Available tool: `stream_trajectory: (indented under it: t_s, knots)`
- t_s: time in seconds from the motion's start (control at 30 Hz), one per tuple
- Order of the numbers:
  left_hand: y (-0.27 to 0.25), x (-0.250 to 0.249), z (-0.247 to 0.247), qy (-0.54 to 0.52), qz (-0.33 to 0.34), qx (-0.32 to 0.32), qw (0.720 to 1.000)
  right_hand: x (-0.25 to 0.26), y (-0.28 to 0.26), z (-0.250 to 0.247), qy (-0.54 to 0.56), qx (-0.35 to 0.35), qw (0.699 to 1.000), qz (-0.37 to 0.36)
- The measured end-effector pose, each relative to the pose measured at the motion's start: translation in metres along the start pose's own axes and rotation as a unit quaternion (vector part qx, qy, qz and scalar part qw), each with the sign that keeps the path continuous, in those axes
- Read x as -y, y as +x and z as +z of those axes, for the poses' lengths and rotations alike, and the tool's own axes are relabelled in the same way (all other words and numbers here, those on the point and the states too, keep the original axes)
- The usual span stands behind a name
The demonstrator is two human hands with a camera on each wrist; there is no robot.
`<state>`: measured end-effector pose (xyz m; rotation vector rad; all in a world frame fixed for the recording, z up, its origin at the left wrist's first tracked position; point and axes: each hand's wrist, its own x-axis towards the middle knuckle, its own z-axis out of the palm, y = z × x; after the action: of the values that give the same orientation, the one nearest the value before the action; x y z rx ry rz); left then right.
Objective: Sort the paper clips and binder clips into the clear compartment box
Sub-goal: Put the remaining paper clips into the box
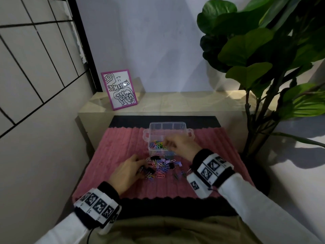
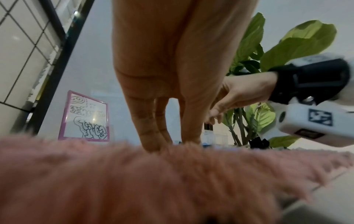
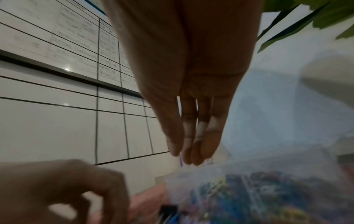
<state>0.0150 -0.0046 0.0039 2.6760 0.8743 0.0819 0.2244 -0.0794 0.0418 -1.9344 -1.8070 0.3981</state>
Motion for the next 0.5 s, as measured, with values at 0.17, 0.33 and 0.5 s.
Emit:
stream_trajectory:
  t_s: [0.17, 0.33, 0.5]
  knots:
    - [0.004, -0.005, 0.001, 0.026, 0.009, -0.009, 1.0, 0.02, -0.021, 0.031, -0.092, 0.138, 0.986, -0.016]
    - [0.001, -0.006, 0.001, 0.039, 0.002, -0.008, 0.999, 0.025, -0.022, 0.048, -0.148, 0.156, 0.976, -0.006]
    - [-0.002, -0.004, 0.004, 0.035, -0.007, -0.011, 0.999, 0.018, -0.025, 0.049, -0.089, 0.121, 0.989, -0.007]
